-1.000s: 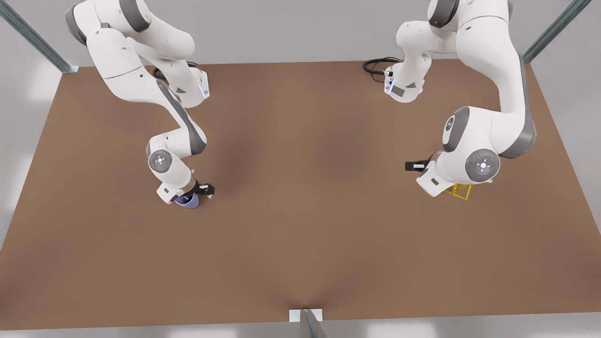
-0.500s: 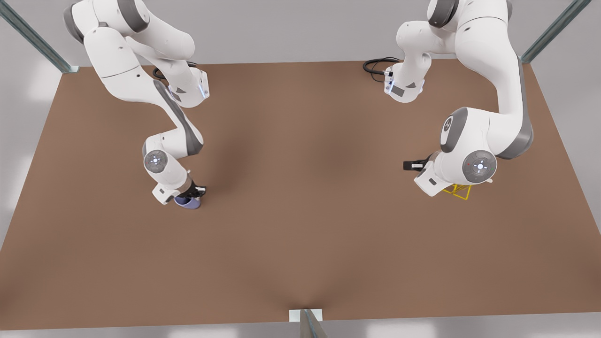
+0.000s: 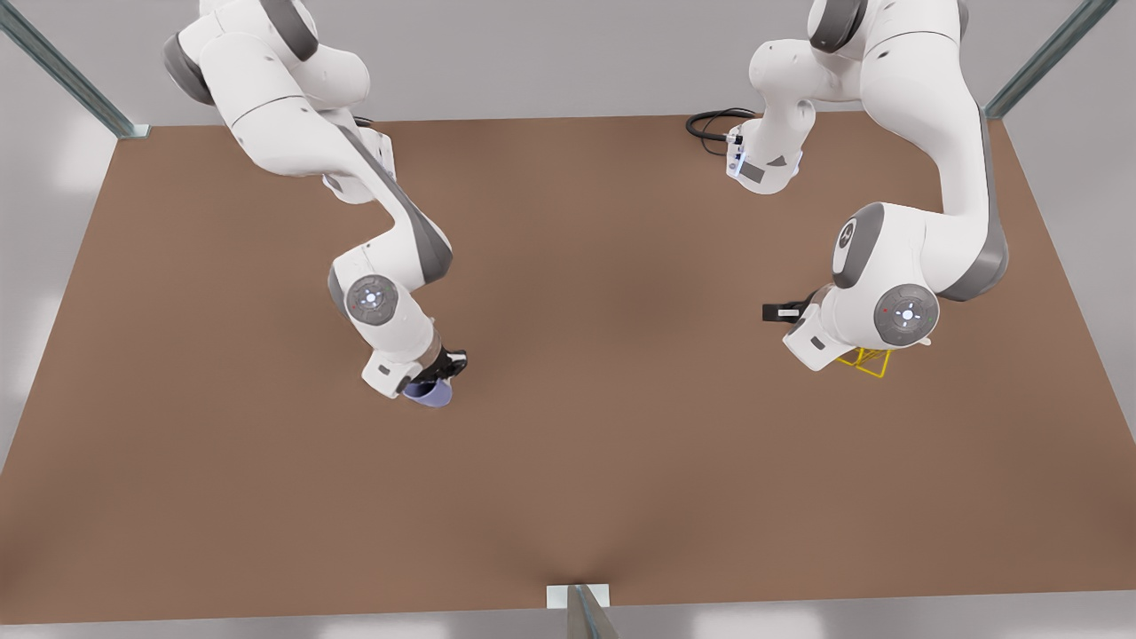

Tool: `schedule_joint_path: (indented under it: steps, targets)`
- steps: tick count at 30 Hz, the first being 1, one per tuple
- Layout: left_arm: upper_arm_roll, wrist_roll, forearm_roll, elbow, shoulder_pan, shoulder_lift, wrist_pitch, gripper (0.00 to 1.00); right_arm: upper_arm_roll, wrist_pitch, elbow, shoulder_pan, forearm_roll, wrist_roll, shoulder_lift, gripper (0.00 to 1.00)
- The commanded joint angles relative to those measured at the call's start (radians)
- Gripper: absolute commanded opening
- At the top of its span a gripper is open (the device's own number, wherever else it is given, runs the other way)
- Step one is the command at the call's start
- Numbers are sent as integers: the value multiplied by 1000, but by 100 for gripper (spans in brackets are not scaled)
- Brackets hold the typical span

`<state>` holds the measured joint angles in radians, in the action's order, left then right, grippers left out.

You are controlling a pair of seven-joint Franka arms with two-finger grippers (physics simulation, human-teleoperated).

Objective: Place the cup on the cup holder

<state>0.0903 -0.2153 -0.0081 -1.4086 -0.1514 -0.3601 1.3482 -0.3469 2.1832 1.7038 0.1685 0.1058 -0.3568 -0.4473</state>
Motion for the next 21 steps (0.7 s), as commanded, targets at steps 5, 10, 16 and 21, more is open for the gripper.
schedule_joint_path:
  steps: [5, 10, 16, 21]
  targets:
    - [0, -3, 2, 0, 1, 1, -1, 100, 393, -180, -268, 466, -258, -278, -140, 21]
    - [0, -1, 2, -1, 0, 0, -1, 100, 387, 24, -334, 513, -494, -254, -212, 21]
    - [0, -1, 2, 7, 10, -5, -20, 100, 339, 130, -570, 545, -706, -154, -409, 21]
    - [0, -4, 2, 7, 0, -8, -20, 100, 259, 247, -789, 536, -729, -156, -582, 21]
